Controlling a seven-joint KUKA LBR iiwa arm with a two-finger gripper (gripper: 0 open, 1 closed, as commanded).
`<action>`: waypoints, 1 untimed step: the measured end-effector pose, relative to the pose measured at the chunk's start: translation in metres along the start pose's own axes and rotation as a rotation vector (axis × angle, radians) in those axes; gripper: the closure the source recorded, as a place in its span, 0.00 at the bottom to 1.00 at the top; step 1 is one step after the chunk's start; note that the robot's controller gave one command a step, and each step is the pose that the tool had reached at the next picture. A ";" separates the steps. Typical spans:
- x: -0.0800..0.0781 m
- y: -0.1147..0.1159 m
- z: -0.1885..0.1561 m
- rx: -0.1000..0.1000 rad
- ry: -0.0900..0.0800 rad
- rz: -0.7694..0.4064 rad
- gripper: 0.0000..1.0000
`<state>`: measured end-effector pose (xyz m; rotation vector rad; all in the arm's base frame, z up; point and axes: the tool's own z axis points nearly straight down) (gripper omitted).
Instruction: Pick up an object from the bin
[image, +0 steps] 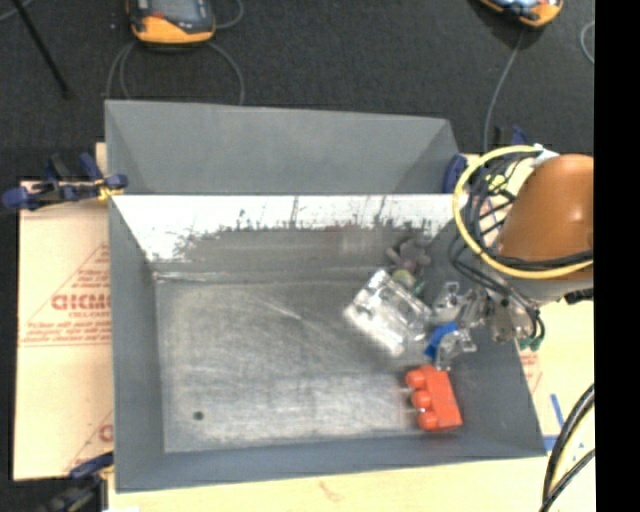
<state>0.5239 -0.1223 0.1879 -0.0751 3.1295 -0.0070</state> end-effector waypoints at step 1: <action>-0.020 0.020 -0.118 -0.003 0.001 -0.456 1.00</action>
Offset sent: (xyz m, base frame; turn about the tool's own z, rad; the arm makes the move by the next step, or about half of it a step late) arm 0.0157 0.0223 0.1155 -0.4577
